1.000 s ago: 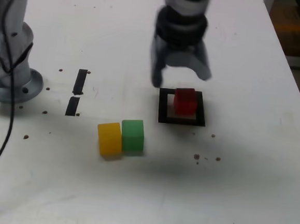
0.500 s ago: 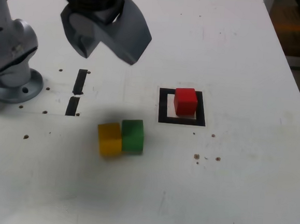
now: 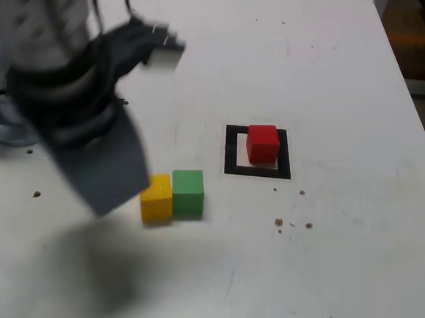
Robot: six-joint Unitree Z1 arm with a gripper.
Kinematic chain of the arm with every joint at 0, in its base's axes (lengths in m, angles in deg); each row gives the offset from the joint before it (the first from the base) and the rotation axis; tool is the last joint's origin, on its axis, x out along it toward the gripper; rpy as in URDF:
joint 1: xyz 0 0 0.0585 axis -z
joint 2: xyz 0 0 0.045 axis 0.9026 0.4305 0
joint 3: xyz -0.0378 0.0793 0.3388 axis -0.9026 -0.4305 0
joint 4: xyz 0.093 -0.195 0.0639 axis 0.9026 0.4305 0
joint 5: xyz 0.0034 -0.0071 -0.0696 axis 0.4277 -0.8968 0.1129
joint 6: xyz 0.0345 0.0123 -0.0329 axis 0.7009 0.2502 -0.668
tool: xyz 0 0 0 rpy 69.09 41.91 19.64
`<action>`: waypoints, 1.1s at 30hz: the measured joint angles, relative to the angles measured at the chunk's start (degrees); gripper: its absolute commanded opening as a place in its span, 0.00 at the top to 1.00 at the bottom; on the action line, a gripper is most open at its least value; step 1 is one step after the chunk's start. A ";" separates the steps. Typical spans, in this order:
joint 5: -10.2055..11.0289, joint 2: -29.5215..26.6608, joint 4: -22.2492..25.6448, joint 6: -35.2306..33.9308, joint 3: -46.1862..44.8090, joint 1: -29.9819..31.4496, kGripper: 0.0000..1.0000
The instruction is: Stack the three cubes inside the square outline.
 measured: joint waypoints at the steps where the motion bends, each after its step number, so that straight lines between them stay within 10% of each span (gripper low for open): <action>1: -0.06 0.45 -0.37 0.29 -0.32 0.08 0.01; 18: 5.35 -1.34 -16.54 9.19 -21.71 -0.15 0.04; 33: 7.14 1.50 -17.34 13.14 -15.16 -2.29 0.04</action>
